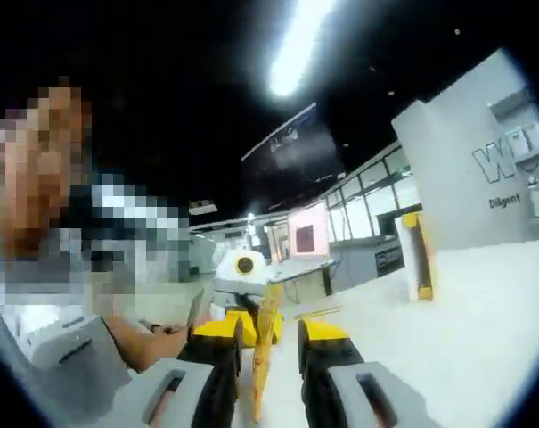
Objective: Tear open the coffee pouch, take out the coffee, and pour the coffee from the pouch into the cup
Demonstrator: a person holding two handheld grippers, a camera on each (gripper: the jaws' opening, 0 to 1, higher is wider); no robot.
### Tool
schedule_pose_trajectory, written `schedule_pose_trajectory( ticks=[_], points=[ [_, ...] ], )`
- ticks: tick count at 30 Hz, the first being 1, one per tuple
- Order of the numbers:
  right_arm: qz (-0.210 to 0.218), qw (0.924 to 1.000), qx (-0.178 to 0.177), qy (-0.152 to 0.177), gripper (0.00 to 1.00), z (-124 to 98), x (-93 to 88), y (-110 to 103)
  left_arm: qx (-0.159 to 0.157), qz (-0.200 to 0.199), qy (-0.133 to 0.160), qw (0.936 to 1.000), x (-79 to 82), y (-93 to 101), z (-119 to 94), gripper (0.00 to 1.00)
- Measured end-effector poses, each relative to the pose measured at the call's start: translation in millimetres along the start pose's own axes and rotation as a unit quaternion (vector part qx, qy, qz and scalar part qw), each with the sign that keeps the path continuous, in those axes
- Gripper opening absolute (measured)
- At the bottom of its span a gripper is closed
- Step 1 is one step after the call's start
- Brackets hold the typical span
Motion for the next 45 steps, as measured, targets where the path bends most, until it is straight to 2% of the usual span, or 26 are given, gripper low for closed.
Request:
schedule_pose_trajectory(
  ticks=[4, 6, 9, 13, 14, 15, 19, 23, 27, 30, 34, 35, 36, 37, 40, 41, 43, 45],
  points=[
    [0.006, 0.9989, 0.041, -0.023, 0.24, 8, 9.4, -2, -0.014, 0.031, -0.023, 0.9991, 5.1, 7.7, 5, 0.09],
    [0.033, 0.9964, 0.076, -0.021, 0.22, 10, 13.3, -7, -0.019, 0.042, -0.035, 0.9983, 8.0, 10.4, 4, 0.09],
    [0.036, 0.9955, 0.085, -0.021, 0.2, 14, 12.4, -8, -0.022, 0.049, -0.036, 0.9979, 13.7, 10.6, 2, 0.09],
    [0.02, 0.996, 0.085, -0.018, 0.19, 21, 4.8, -14, -0.028, 0.046, -0.029, 0.9981, 20.1, 12.0, 1, 0.09],
    [0.002, 0.9971, 0.076, -0.003, 0.13, 22, 7.8, -11, -0.027, 0.046, -0.031, 0.9981, 20.0, 12.4, 2, 0.09],
    [0.007, 0.9965, 0.082, -0.009, 0.1, 21, 6.2, -13, -0.02, 0.051, -0.033, 0.9979, 20.0, 11.2, 2, 0.09],
    [0.005, 0.9974, 0.072, -0.005, 0.09, 21, 8.0, -13, -0.019, 0.044, -0.026, 0.9985, 21.1, 7.3, 1, 0.1],
    [-0.005, 0.9981, 0.06, -0.013, 0.09, 21, 10.6, -12, -0.024, 0.063, -0.004, 0.9977, 21.3, 4.0, 2, 0.12],
    [-0.009, 0.9985, 0.055, 0.001, 0.08, 19, 15.2, -11, -0.017, 0.06, 0.005, 0.998, 11.9, -0.7, 6, 0.28],
    [-0.014, 0.9986, 0.05, 0.009, 0.08, 18, 17.7, -9, -0.011, 0.058, 0.001, 0.9983, 1.5, -3.5, 10, 0.28],
    [-0.012, 0.9986, 0.05, 0.013, 0.09, 17, 18.6, -7, 0.011, 0.06, 0.005, 0.9981, -9.0, -11.1, 10, 0.22],
    [-0.014, 0.9987, 0.047, 0.011, 0.09, 16, 18.1, -7, 0.011, 0.05, 0.012, 0.9986, -8.8, -12.7, 8, 0.21],
    [-0.015, 0.9988, 0.046, 0.011, 0.09, 17, 17.8, -6, 0.008, 0.047, 0.013, 0.9988, -9.6, -12.9, 7, 0.13],
    [-0.021, 0.999, 0.039, 0.009, 0.09, 16, 17.0, -4, 0.006, 0.045, 0.014, 0.9989, -9.9, -12.3, 5, 0.1],
    [-0.026, 0.9984, 0.048, 0.016, 0.1, 17, 15.8, -6, 0.005, 0.048, 0.02, 0.9986, -9.1, -10.1, 5, 0.08],
    [-0.029, 0.9981, 0.051, 0.019, 0.13, 17, 15.4, -7, 0.005, 0.048, 0.02, 0.9987, -9.3, -9.0, 6, 0.08],
    [-0.032, 0.9976, 0.054, 0.028, 0.27, 16, 16.6, -9, 0.004, 0.041, 0.019, 0.9989, -9.0, -9.0, 5, 0.07],
    [-0.035, 0.9976, 0.05, 0.032, 0.27, 12, 19.5, -8, 0.004, 0.037, 0.016, 0.9992, -10.3, -9.7, 5, 0.07]
  ],
)
Point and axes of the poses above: the point that each gripper's makers call its tool centre point, and the gripper's own axes: z roughly forward along the fingers, y roughly to its right, x roughly out of its top, the point moved 5 cm from there along -z, roughly backward along the fingers, and after that the axes turned 1 degree about -z, right-handed, at the moved point
